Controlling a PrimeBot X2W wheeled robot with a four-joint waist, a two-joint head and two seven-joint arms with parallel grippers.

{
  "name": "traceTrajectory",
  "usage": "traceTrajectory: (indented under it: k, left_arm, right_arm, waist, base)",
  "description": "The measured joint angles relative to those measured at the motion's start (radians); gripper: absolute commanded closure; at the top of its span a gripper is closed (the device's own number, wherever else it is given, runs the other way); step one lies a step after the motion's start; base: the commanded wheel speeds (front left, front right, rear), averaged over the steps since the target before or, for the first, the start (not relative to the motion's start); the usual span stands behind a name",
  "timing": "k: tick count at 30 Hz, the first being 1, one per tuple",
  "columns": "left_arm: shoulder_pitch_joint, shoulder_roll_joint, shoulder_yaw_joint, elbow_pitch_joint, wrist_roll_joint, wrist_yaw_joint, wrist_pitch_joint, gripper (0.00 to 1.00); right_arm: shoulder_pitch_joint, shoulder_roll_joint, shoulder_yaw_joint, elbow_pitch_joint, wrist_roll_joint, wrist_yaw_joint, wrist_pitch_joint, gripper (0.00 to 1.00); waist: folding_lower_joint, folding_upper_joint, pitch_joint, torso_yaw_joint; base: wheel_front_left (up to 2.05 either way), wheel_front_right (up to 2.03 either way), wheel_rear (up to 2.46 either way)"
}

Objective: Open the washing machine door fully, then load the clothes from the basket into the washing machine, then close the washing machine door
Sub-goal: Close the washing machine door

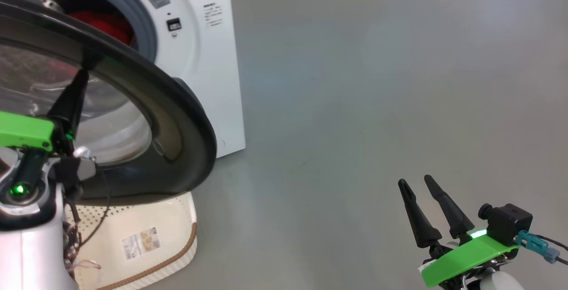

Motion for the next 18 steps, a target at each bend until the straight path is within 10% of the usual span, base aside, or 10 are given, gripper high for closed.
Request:
traceTrajectory:
  k: [18]
  left_arm:
    - [-0.072,0.013,0.013,0.159,0.014,-0.082,-0.035,1.00]
  right_arm:
    - [-0.003,0.005,-0.014,-0.001,0.000,0.000,0.000,0.00]
  waist:
    - [0.0000,0.0000,0.011,-0.041]
  base:
    - [0.00,0.00,0.00]
